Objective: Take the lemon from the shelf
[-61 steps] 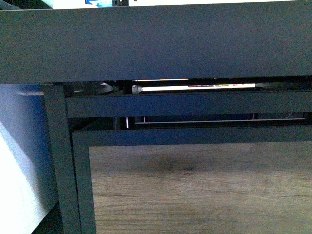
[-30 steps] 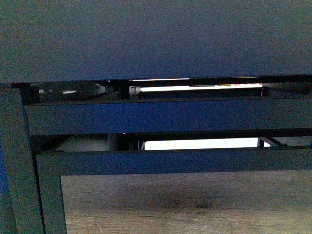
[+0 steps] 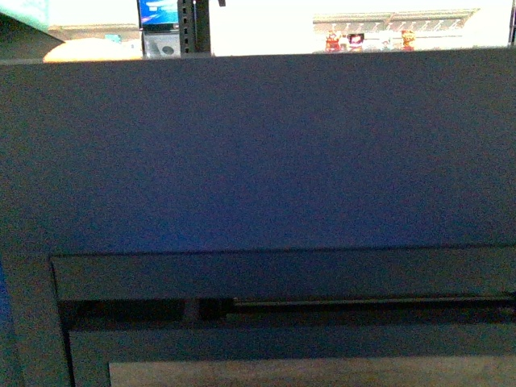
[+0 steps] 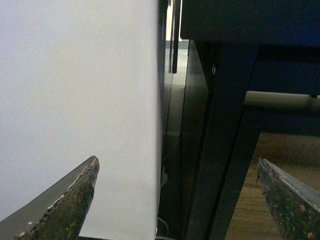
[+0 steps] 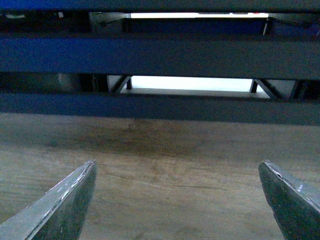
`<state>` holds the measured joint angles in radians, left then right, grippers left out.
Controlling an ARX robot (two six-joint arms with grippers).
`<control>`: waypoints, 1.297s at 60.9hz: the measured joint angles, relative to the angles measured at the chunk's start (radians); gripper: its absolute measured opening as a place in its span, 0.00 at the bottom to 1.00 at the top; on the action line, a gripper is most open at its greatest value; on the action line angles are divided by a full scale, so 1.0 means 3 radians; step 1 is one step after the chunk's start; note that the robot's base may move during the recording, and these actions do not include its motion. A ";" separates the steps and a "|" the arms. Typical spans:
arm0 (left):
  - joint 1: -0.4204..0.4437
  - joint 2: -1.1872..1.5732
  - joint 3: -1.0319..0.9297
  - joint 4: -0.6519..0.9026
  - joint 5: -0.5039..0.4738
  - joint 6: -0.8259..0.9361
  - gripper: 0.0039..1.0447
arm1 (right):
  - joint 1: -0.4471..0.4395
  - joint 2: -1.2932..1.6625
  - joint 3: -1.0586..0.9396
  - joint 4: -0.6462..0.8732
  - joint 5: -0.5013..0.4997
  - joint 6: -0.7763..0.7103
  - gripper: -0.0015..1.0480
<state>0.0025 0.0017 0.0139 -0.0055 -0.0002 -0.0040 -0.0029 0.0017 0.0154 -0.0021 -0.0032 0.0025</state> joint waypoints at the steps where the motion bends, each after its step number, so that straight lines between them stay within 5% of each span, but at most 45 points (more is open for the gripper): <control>1: 0.0000 0.0000 0.0000 0.0000 0.0000 0.0000 0.92 | 0.0000 0.0000 0.0000 0.0000 0.0001 -0.0001 0.93; 79: 0.0000 0.0000 0.0000 0.0000 0.0000 0.0001 0.92 | 0.0000 0.0000 0.0000 0.0000 0.0003 0.0001 0.93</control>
<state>0.0025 0.0017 0.0139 -0.0055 -0.0002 -0.0036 -0.0029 0.0017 0.0154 -0.0021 -0.0025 0.0029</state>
